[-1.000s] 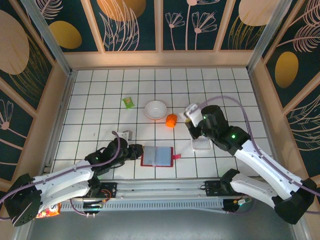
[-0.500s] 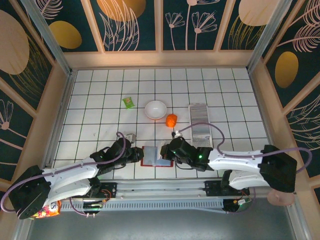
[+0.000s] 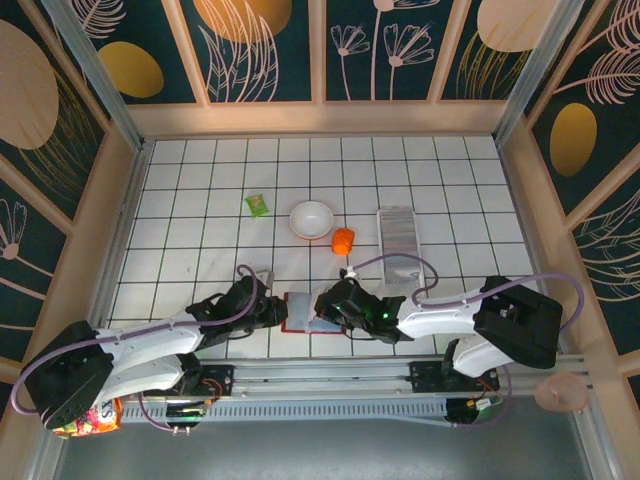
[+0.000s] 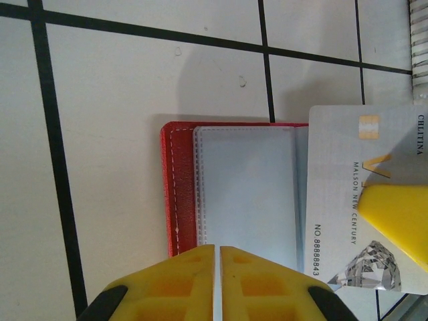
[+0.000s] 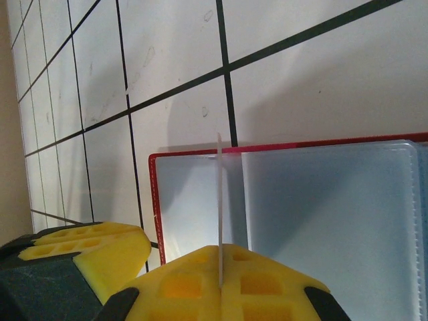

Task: Put the credit cards into the card holder

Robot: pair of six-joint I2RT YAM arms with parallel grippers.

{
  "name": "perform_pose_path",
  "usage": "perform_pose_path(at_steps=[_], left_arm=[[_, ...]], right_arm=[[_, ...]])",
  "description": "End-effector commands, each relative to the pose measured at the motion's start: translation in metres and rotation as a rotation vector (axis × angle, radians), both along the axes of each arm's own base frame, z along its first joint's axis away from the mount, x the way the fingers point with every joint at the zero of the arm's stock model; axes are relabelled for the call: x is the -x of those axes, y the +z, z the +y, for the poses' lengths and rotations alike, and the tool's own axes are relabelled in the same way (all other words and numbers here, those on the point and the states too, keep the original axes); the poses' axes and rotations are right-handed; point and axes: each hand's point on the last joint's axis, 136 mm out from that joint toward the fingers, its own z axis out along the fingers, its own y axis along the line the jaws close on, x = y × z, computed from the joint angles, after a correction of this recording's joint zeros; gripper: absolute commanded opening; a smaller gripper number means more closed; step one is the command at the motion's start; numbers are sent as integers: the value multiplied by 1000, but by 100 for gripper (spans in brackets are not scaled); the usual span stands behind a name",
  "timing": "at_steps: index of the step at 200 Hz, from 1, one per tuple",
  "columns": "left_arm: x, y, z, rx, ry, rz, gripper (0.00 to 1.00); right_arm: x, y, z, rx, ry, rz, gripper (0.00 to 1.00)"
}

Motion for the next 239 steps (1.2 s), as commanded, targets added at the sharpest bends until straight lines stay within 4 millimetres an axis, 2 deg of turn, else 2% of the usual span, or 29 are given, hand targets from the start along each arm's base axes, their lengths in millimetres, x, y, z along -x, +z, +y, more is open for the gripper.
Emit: perform_pose_path(at_steps=[1, 64, 141, 198, 239], left_arm=[[4, -5, -1, 1, -19, 8, 10], [7, -13, 1, -10, -23, 23, 8], [11, -22, 5, -27, -21, 38, 4], [12, -26, 7, -31, -16, 45, 2], [13, -28, 9, -34, -11, 50, 1]], right_arm=[[0, -4, -1, -8, -26, -5, 0], [7, -18, -4, 77, -8, 4, 0], [13, -13, 17, 4, 27, 7, 0], [18, -11, 18, -28, 13, 24, 0], [23, -19, 10, -8, -8, 71, 0]])
